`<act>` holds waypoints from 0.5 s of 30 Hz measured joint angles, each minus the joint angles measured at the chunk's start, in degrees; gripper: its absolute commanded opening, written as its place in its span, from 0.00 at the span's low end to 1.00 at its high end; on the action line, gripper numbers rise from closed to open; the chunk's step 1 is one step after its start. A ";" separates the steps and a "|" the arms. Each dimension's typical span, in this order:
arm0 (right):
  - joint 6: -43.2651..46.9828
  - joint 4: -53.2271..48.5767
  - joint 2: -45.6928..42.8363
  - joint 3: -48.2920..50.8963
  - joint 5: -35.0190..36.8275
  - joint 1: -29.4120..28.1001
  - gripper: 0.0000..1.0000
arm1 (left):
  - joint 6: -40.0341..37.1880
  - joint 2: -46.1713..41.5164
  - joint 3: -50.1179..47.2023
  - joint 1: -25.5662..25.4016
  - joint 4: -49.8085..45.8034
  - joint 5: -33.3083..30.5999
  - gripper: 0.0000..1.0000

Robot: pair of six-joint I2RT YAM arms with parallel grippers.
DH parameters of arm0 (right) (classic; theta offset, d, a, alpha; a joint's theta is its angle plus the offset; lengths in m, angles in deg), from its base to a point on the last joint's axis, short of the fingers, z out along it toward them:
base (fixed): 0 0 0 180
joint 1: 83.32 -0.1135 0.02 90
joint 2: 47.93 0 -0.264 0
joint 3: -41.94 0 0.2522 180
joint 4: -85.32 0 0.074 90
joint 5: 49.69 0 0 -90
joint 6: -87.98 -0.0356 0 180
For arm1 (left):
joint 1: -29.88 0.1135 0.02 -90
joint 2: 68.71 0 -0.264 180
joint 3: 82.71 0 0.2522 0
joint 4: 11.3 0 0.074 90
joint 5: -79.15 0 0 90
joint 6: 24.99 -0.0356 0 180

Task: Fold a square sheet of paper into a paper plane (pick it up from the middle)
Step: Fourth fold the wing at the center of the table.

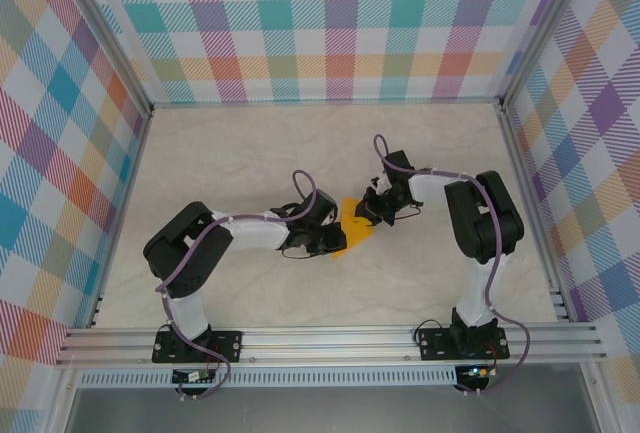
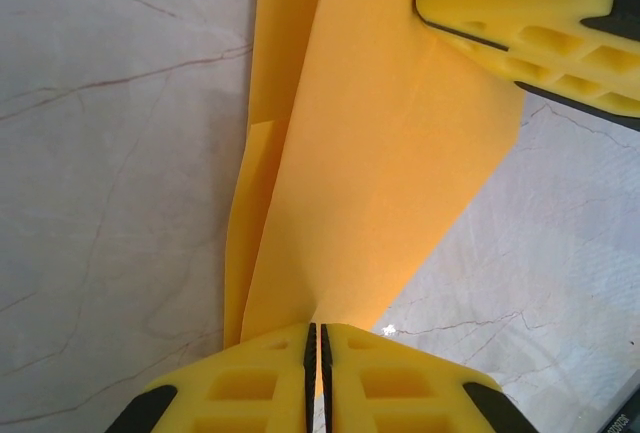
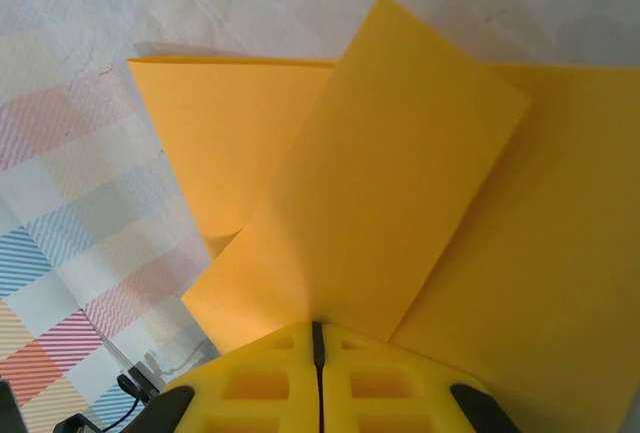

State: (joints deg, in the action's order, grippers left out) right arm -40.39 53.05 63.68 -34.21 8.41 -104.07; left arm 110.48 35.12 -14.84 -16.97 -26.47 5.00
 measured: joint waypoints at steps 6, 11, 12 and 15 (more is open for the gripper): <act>-0.02 -0.04 0.09 -0.07 -0.15 0.00 0.06 | 0.46 -0.09 -0.37 0.00 0.70 0.42 0.13; -0.02 -0.09 0.11 -0.09 -0.20 0.00 0.06 | 1.44 -0.11 -1.68 0.00 2.58 0.39 0.13; 0.00 -0.11 0.13 -0.09 -0.22 0.00 0.06 | 1.53 -0.17 -1.95 0.00 3.02 0.39 0.13; -0.02 -0.11 0.22 -0.11 -0.42 0.02 0.06 | 1.70 -0.72 -2.73 0.00 3.52 0.33 0.13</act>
State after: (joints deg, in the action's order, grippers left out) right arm -40.41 52.94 63.90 -34.32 7.99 -104.05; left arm 112.19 34.40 -17.57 -16.97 -22.95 5.33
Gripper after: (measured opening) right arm 0.067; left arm 0.130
